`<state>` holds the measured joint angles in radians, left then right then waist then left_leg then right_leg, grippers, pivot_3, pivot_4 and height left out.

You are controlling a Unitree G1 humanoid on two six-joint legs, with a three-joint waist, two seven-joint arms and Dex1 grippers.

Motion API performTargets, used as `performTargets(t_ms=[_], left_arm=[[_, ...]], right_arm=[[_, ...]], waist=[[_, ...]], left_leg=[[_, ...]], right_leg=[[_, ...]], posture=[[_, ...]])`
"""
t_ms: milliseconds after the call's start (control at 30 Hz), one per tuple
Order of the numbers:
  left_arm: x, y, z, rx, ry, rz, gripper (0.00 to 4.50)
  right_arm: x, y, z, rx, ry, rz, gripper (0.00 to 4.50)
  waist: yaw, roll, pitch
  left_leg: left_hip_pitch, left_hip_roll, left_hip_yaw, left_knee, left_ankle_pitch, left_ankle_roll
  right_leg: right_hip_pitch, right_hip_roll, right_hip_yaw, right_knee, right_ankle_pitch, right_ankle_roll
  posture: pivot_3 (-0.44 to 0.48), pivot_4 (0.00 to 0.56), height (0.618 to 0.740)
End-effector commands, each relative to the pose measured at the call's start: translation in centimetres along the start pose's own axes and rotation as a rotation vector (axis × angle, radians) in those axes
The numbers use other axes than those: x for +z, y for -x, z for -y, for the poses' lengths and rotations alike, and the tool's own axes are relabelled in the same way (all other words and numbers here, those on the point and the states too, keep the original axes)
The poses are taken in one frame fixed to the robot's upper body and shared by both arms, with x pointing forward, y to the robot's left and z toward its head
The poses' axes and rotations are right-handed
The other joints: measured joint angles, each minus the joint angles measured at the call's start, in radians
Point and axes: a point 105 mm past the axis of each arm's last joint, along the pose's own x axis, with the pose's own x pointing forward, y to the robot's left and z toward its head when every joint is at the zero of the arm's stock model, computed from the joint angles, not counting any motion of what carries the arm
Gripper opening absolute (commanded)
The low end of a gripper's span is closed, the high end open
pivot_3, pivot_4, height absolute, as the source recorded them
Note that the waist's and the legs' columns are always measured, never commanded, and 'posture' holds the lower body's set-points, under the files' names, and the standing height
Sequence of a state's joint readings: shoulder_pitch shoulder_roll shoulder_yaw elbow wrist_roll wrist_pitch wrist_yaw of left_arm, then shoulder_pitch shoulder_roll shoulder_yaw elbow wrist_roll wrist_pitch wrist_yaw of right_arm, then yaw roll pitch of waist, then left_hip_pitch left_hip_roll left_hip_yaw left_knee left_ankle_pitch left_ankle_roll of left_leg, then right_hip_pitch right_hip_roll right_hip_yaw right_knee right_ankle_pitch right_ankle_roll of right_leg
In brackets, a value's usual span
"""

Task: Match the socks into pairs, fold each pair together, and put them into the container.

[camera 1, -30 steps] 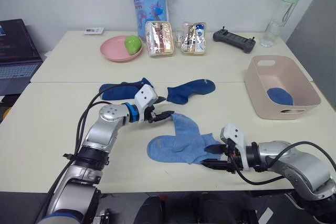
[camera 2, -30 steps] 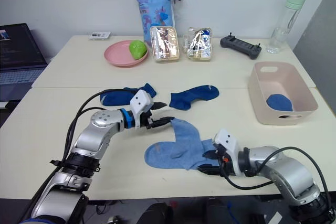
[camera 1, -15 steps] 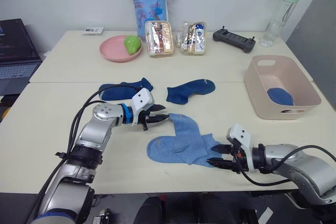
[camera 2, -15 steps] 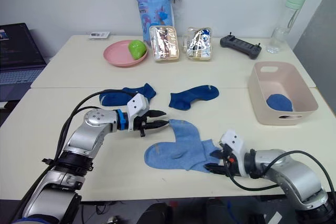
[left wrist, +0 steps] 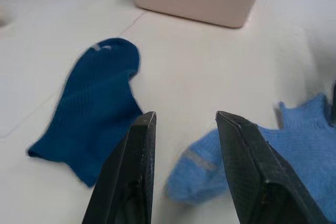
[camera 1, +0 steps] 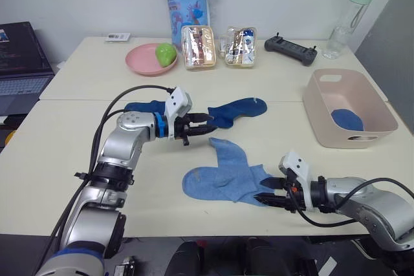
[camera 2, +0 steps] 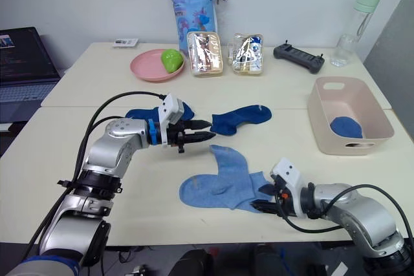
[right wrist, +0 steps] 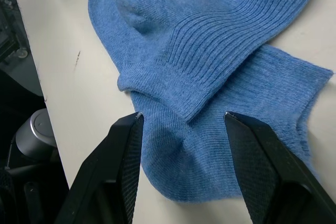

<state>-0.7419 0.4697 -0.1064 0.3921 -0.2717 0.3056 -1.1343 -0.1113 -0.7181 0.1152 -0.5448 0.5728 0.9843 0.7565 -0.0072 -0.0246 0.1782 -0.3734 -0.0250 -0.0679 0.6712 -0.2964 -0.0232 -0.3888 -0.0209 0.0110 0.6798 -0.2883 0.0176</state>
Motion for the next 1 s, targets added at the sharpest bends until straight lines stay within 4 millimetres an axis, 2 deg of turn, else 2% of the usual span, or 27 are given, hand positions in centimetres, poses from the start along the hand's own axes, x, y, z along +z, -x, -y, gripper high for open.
performTargets(t_ms=[33,133,233,300,533,633,767,1000], left_arm=[[-0.6,-0.9,0.3,-0.022,-0.068,-0.044,1.83],[-2.8,-1.8,1.0,-0.059,-0.119,-0.129,1.83],[-5.7,-1.4,1.5,-0.095,-0.194,-0.279,1.83],[-6.4,-1.0,1.2,-0.085,-0.214,-0.315,1.83],[-6.4,-1.2,1.4,-0.091,-0.201,-0.291,1.83],[-6.1,-1.5,1.2,-0.073,-0.188,-0.267,1.31],[-5.9,-1.7,1.3,-0.076,-0.178,-0.246,0.07],[-5.2,-1.3,1.3,-0.057,-0.156,-0.199,0.03]], right_arm=[[1.1,0.0,-0.4,0.012,0.038,0.029,2.62],[1.2,-0.2,-0.5,0.012,0.036,0.034,2.62],[1.2,-0.2,-0.6,0.008,0.036,0.032,2.62],[1.1,-0.1,-0.6,0.007,0.035,0.032,2.62],[0.9,-0.4,-0.6,0.001,0.035,0.027,2.62],[1.0,-0.4,-0.6,0.001,0.034,0.028,2.62],[0.9,-0.5,-0.6,-0.002,0.033,0.024,2.62],[0.7,-0.6,-0.5,-0.012,0.029,0.018,2.62]], waist=[[-0.001,0.000,0.000],[0.000,0.000,0.000],[0.000,0.000,0.000],[-0.001,0.000,0.000],[0.001,0.000,0.000],[0.002,0.000,0.000],[0.002,0.000,0.000],[0.002,0.000,0.000]], left_leg=[[0.000,0.000,0.000,0.000,0.000,0.000],[0.000,0.000,0.000,0.000,0.000,0.000],[-0.001,0.000,0.000,0.000,0.000,0.000],[-0.001,0.000,0.000,0.000,0.000,0.000],[-0.002,0.000,-0.002,0.004,0.000,0.000],[-0.003,0.000,-0.002,0.005,0.000,0.000],[-0.003,0.000,-0.002,0.006,0.000,0.000],[-0.004,0.000,-0.003,0.006,0.000,0.000]], right_leg=[[0.000,0.000,0.000,0.000,0.000,0.000],[0.000,0.000,0.000,0.000,0.000,0.000],[-0.001,0.000,0.000,0.000,0.000,0.000],[-0.001,0.000,0.000,0.000,0.000,0.000],[0.000,0.000,-0.001,0.000,0.000,0.000],[0.000,0.000,-0.001,0.001,0.001,0.001],[0.000,0.000,-0.001,0.001,0.001,0.001],[-0.001,0.000,-0.003,0.001,0.001,0.001]], posture=[[0.000,0.150,0.740],[0.000,0.150,0.740],[0.000,0.150,0.740],[0.000,0.150,0.740],[0.000,0.150,0.740],[0.000,0.150,0.740],[0.000,0.150,0.740],[0.000,0.150,0.740]])
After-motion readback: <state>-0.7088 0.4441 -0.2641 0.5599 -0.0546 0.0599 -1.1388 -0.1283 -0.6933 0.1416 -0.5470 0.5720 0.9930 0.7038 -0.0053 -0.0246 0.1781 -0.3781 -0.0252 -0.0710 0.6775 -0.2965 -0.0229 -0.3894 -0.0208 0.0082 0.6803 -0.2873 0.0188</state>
